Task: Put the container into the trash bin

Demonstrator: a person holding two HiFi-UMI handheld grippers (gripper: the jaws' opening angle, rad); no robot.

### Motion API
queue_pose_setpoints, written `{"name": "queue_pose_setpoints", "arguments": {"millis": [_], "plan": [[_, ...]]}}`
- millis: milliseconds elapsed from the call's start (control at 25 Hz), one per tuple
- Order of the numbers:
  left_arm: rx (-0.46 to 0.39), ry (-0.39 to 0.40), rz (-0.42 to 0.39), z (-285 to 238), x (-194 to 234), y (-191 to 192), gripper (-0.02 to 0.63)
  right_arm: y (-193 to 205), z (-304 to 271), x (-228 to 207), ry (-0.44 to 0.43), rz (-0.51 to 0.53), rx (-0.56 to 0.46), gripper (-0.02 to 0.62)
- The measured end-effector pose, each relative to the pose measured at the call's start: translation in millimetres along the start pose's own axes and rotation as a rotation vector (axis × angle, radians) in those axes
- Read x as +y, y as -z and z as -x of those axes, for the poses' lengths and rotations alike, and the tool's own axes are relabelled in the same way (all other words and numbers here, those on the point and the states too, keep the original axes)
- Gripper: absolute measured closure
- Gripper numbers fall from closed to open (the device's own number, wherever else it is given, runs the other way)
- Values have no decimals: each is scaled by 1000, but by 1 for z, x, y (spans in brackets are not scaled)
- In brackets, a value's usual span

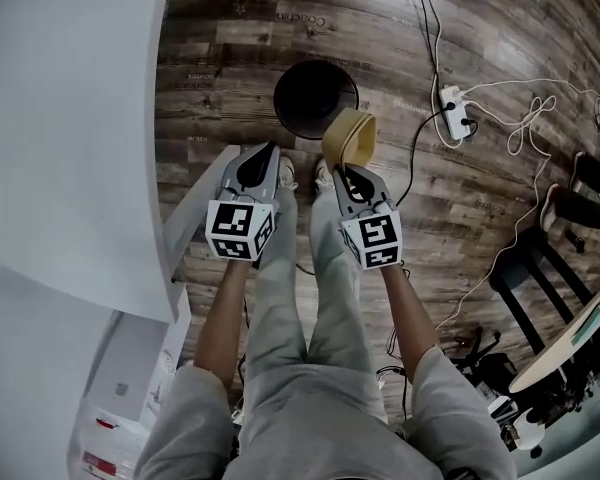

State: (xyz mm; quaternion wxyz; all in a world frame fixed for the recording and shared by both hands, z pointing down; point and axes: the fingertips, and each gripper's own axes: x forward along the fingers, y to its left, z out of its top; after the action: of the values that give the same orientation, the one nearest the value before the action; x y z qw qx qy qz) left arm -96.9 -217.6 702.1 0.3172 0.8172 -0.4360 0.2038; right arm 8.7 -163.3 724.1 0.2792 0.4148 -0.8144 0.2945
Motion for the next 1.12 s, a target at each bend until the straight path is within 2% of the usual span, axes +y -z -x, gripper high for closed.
{"name": "queue_pose_setpoints", "arguments": {"millis": [560, 800, 1120], "plan": [[-11, -17, -1, -36, 28, 32, 597, 40, -46, -8, -32, 14, 18, 565], [13, -6, -13, -45, 31, 54, 597, 55, -70, -15, -37, 34, 20, 565], [27, 0, -2, -54, 37, 72, 597, 61, -108, -23, -50, 119, 41, 565]]}}
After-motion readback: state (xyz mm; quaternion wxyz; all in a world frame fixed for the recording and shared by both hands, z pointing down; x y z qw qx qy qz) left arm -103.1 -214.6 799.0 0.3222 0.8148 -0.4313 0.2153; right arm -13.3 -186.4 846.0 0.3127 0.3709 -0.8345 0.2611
